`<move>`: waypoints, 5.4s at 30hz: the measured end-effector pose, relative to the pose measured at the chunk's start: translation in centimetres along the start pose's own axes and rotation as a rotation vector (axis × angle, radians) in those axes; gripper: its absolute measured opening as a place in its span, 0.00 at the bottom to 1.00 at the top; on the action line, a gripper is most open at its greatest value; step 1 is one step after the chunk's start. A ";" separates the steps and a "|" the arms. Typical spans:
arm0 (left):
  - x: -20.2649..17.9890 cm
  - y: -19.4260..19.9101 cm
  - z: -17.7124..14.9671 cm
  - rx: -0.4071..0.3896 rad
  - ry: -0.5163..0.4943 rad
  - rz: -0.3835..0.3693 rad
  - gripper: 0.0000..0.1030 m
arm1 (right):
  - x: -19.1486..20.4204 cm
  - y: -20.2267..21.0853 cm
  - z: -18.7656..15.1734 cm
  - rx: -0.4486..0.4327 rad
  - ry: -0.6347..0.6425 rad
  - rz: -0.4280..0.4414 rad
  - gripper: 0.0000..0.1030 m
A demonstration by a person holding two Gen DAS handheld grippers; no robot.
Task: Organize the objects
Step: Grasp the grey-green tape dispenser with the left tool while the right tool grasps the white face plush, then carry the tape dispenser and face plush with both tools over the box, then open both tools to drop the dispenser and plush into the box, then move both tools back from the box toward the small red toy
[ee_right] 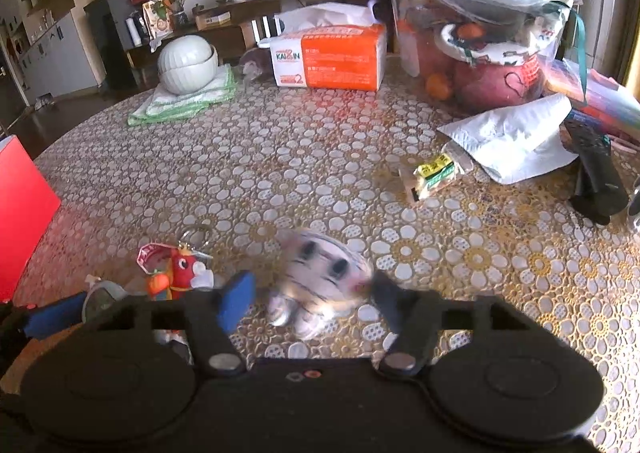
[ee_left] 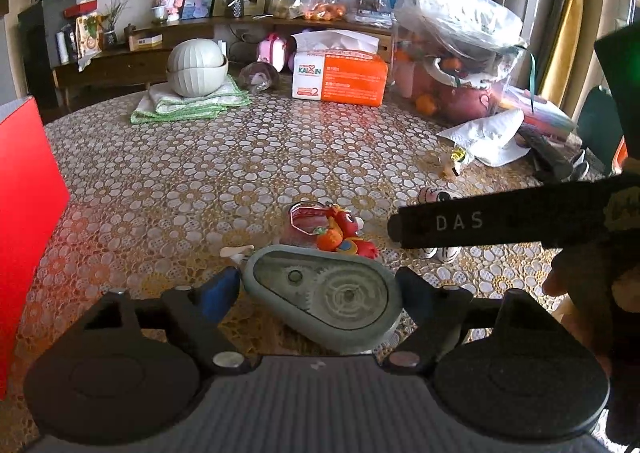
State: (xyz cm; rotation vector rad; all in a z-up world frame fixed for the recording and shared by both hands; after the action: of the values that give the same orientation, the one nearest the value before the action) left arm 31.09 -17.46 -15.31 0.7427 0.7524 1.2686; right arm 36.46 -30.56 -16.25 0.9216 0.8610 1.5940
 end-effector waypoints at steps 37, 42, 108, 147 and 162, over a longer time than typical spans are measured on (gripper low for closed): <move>6.1 14.4 -3.8 -0.099 -0.038 -0.115 0.82 | 10.0 16.2 -6.8 -0.099 0.116 0.057 0.44; 8.8 17.4 -5.3 -0.117 -0.017 -0.115 0.82 | 14.4 17.4 -7.7 -0.104 0.179 0.082 0.44; 35.5 8.1 2.9 0.242 0.059 0.190 0.82 | 38.9 2.0 -0.5 0.084 0.501 0.084 0.48; 31.7 17.7 1.5 0.089 0.041 0.178 0.82 | 35.3 13.3 -3.3 -0.058 0.459 0.195 0.58; 26.5 23.0 -0.6 0.023 -0.021 0.137 0.82 | 30.6 18.3 -6.4 -0.120 0.440 0.224 0.60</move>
State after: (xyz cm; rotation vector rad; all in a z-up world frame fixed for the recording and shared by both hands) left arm 21.70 12.09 1.22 0.8370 0.7094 1.3752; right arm 18.49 -4.50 1.26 0.6038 0.9728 2.0656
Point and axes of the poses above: each gripper's, at about its wrist camera, not at the fingertips, and y roughly against the way its jaws point, x to its left, z to its top, the point moved 4 cm from there along -y, roughly the way its jaws point, and after that the axes turned 15 degrees about x, right-handed, at the moved point
